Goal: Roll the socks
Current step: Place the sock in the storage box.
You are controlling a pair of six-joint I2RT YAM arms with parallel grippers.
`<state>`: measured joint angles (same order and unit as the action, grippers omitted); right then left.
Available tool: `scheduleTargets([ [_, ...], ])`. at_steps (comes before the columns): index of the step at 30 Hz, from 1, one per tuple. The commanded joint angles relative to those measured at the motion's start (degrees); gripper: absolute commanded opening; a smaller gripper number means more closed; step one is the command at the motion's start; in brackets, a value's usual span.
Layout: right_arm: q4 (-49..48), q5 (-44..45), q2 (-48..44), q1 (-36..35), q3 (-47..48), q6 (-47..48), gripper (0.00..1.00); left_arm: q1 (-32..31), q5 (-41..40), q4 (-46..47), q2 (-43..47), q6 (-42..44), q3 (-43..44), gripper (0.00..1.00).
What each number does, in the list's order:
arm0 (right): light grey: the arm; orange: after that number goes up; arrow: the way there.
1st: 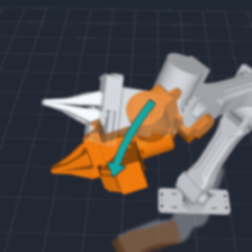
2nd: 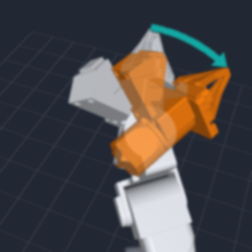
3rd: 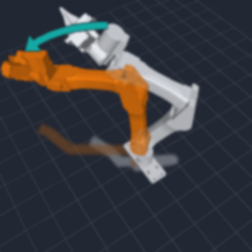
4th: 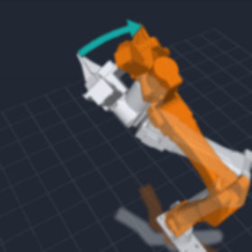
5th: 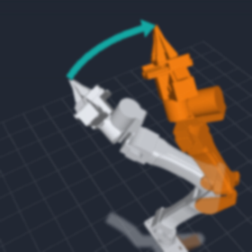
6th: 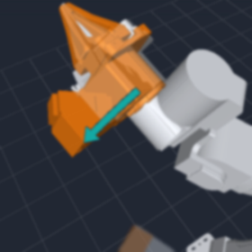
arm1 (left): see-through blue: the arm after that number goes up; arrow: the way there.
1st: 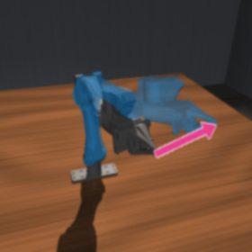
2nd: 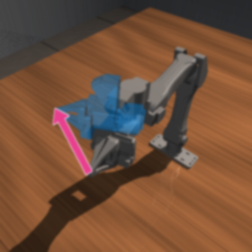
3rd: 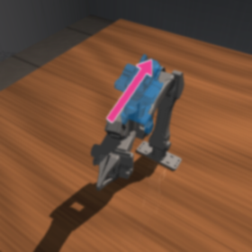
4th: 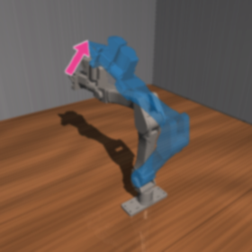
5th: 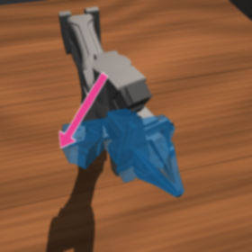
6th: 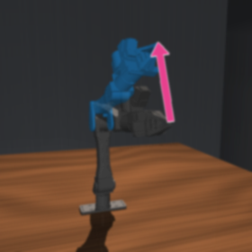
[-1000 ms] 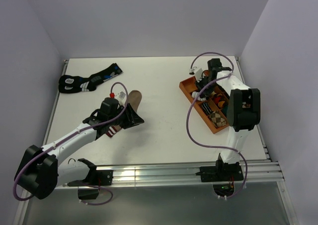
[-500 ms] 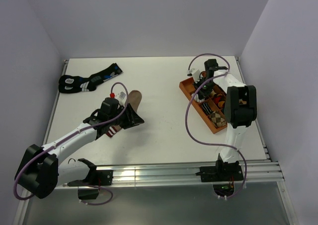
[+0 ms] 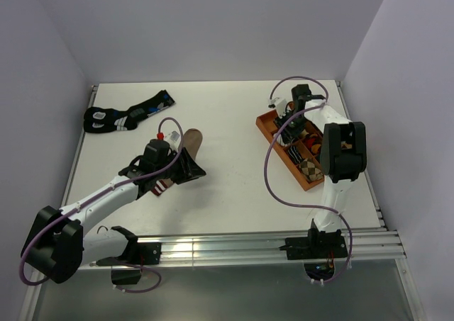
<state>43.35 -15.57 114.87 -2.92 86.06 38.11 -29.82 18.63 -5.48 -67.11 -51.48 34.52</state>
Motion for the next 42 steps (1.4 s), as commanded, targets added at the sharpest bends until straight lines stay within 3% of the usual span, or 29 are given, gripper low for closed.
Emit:
scheduleTargets([
  [1,2.26,1.69,-2.63,-0.25,0.33,-1.54,0.44,0.12,0.53,0.03,1.37,1.82,2.65,0.47],
  [13,3.49,0.02,-7.29,-0.25,3.14,-3.65,0.63,0.20,0.00,-2.43,2.34,2.79,5.03,0.48],
  [14,3.58,-0.24,-7.99,-0.25,3.23,-3.74,0.77,0.12,0.00,-2.52,2.42,2.79,5.46,0.47],
  [18,4.02,-1.65,-10.98,-0.25,3.94,-5.06,0.84,0.12,-0.35,-3.57,3.04,3.41,6.60,0.48],
  [20,5.60,-3.14,-13.35,-0.25,5.25,-5.41,0.93,0.20,-0.53,-4.28,3.39,3.67,7.48,0.48],
  [23,7.09,-6.13,-17.39,-0.25,6.57,-6.99,1.00,0.20,-1.05,-5.16,3.92,4.20,8.89,0.48],
  [37,6.39,-19.76,-38.31,-0.25,-1.06,-13.59,1.00,0.12,-3.16,-4.72,3.22,4.55,11.97,0.48],
  [42,5.17,-17.58,-37.35,-3.74,-4.40,-14.46,1.00,0.99,-17.02,-6.56,6.55,-0.70,7.94,0.48],
])
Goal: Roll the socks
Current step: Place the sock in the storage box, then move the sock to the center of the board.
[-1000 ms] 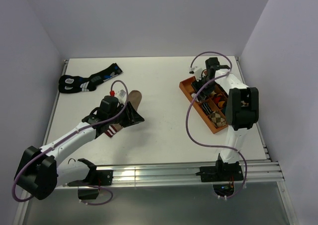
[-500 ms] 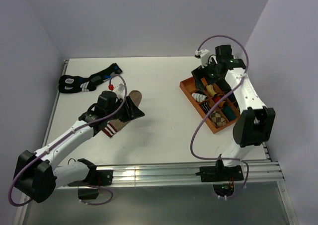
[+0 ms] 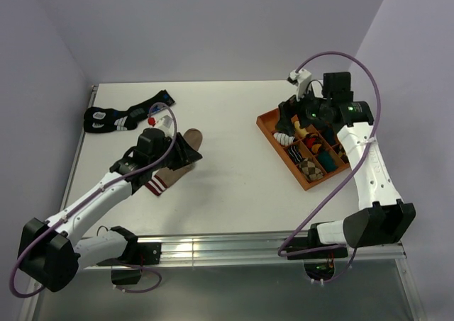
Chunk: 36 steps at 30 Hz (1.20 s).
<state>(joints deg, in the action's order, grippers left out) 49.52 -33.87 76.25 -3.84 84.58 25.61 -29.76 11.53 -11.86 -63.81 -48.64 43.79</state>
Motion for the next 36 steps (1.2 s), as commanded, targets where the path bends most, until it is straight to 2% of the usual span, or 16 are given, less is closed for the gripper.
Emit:
scheduleTargets([
  [1,-1.87,2.99,1.97,-4.58,-3.53,-2.48,1.00,2.50,-10.73,-0.10,4.04,-4.61,-2.30,0.48],
  [3,-5.03,7.74,3.02,-10.02,-4.15,-5.02,1.00,4.78,-11.26,-0.88,6.67,-6.10,-3.80,0.48],
  [4,-8.18,11.85,3.99,-16.23,-5.03,-6.08,0.99,7.67,-11.27,-1.93,7.55,-6.03,-3.63,0.48],
  [6,-11.36,14.34,5.57,-21.45,-5.65,-9.60,0.98,10.93,-11.27,-5.97,9.23,-4.71,-1.09,0.48],
  [7,-13.72,15.83,8.01,-25.65,-4.95,-10.83,0.94,13.99,-11.27,-7.12,10.45,-4.10,0.06,0.47],
  [10,-17.25,19.16,14.60,-31.04,-1.80,-15.23,0.87,17.79,-15.30,-10.55,14.57,-3.39,4.10,0.48],
  [14,-21.91,24.36,22.61,-42.27,1.03,-18.48,0.76,20.44,-16.89,-14.33,16.26,-2.69,11.90,0.48],
  [16,-24.45,25.16,26.56,-45.11,1.91,-19.45,0.66,20.44,-16.80,-15.65,16.52,-2.68,14.12,0.47],
  [17,-25.60,26.47,27.80,-47.64,2.00,-20.06,0.65,20.44,-16.63,-15.48,16.79,-2.77,15.26,0.47],
  [20,-29.91,28.50,32.46,-51.26,2.61,-20.85,0.58,20.44,-16.37,-16.27,17.75,-3.21,17.03,0.47],
  [25,-34.31,30.26,38.79,-55.40,7.87,-22.35,0.54,20.44,-15.14,-18.29,18.99,-2.86,20.54,0.48],
  [31,-32.91,29.83,46.52,-58.29,18.15,-22.35,0.54,20.44,-14.17,-20.40,19.42,-1.63,22.48,0.47],
  [36,-34.75,27.19,51.10,-59.36,22.03,-22.44,0.54,20.44,-14.43,-21.80,20.30,-1.10,23.36,0.48],
])
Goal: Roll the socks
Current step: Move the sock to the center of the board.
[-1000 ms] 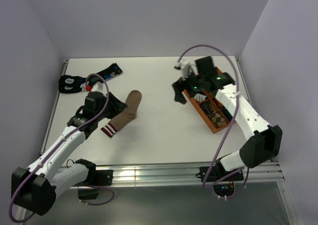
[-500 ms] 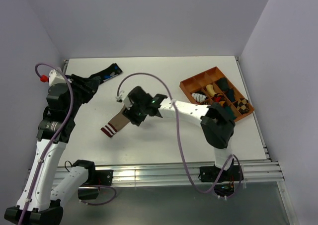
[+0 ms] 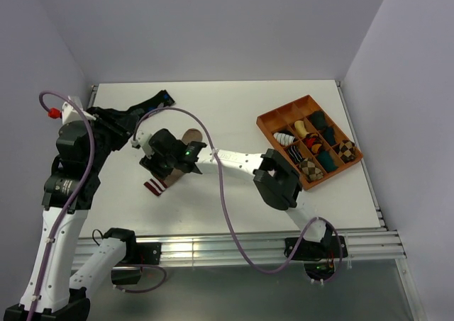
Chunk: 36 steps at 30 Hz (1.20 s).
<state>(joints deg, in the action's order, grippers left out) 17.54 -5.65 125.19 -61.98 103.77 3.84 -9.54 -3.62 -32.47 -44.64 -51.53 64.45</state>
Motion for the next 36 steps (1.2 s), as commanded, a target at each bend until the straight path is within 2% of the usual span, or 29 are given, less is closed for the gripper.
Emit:
scheduleTargets([
  [1,-3.91,-0.94,2.52,-1.31,2.85,-0.58,0.54,0.22,0.72,-1.28,1.40,1.96,2.88,0.48],
  [9,-4.88,0.02,5.94,-3.76,3.55,1.26,0.54,0.22,1.59,-0.58,1.31,2.13,1.30,0.48],
  [23,-1.20,2.31,12.10,-6.23,9.87,0.82,0.54,0.22,2.38,-0.23,1.31,2.66,-0.55,0.49],
  [36,-3.56,5.21,10.52,-5.61,2.06,2.40,0.51,0.22,3.09,1.53,0.87,2.66,-2.74,0.49],
])
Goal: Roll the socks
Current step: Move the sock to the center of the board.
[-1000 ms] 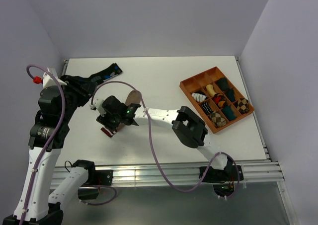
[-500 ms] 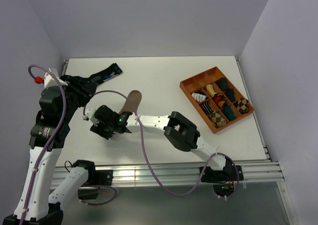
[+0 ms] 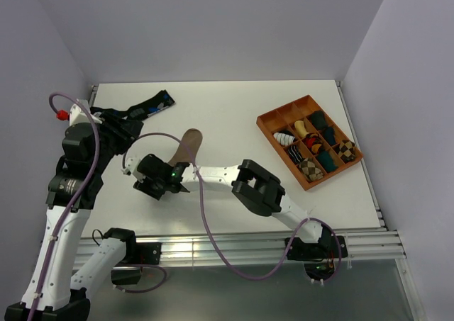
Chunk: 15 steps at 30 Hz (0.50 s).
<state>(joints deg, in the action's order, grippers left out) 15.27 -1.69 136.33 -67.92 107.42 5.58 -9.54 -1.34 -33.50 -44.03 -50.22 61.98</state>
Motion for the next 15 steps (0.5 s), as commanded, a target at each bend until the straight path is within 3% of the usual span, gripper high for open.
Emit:
scheduleTargets([
  [1,-1.29,1.08,-0.89,0.25,-2.29,0.74,0.51,0.22,0.82,2.56,0.26,1.35,-0.36,0.49],
  [6,0.29,1.34,-0.72,0.33,-2.65,1.62,0.45,0.22,0.82,2.73,0.70,1.52,-1.07,0.49],
  [11,3.44,-1.46,-2.38,0.95,-5.02,2.94,0.27,0.22,0.82,2.82,0.79,1.96,-1.59,0.49],
  [15,8.19,-6.03,-6.95,2.26,-9.23,5.83,0.23,0.22,2.05,4.31,0.70,1.70,-3.61,0.49],
])
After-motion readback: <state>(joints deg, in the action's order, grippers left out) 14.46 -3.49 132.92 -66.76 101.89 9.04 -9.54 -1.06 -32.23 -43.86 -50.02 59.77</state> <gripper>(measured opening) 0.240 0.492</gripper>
